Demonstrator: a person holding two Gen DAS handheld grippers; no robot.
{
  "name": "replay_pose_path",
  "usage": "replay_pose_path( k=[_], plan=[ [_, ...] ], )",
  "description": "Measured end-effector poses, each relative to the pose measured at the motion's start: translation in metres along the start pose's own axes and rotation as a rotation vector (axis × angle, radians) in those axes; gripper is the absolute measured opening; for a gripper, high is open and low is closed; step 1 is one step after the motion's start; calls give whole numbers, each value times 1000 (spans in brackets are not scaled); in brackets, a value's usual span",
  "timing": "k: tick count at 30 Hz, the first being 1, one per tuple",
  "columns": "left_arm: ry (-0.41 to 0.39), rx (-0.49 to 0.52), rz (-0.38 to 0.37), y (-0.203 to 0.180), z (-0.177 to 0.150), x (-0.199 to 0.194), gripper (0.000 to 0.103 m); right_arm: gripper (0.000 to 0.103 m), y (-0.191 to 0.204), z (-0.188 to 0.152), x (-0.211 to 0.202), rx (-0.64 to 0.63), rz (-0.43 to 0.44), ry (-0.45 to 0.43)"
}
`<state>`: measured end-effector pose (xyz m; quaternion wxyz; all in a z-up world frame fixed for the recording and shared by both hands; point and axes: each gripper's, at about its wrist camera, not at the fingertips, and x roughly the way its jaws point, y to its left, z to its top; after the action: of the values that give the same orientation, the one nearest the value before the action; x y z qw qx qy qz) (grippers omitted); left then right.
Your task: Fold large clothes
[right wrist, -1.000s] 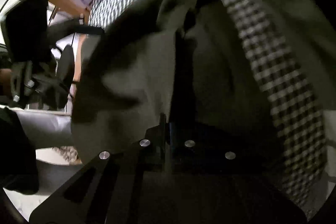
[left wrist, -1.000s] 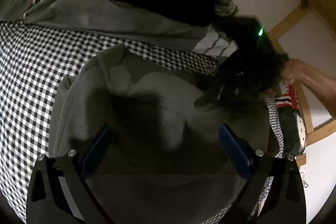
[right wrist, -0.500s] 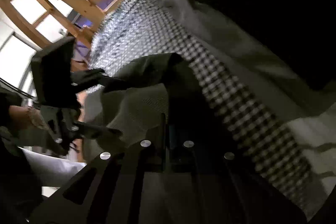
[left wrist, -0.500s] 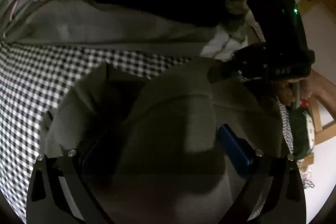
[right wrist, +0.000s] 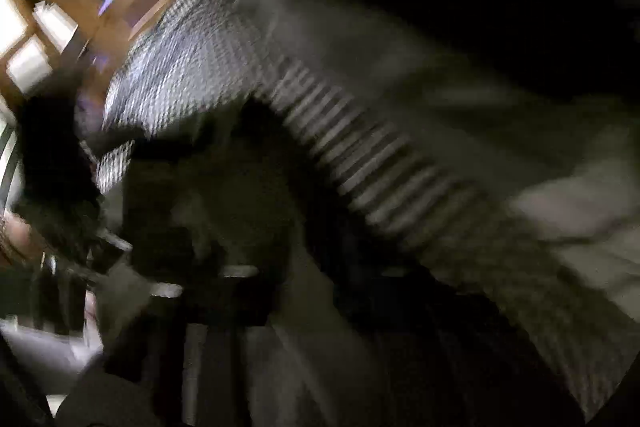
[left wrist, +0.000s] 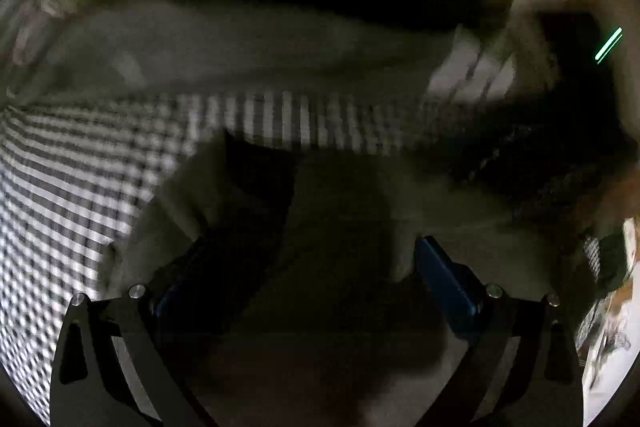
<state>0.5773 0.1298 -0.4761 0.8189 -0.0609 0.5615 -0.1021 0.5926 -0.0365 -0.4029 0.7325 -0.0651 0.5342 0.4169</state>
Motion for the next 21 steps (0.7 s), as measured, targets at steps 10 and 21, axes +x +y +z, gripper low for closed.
replay_pose_path(
  k=[10,21],
  plan=[
    [24,23,2,13,7,16,99,96,-108,-125,-124,493,-463,145],
    [-58,19,123,37,-4,-10,99,22,-150,-161,-93,748,-287,-122]
  ],
)
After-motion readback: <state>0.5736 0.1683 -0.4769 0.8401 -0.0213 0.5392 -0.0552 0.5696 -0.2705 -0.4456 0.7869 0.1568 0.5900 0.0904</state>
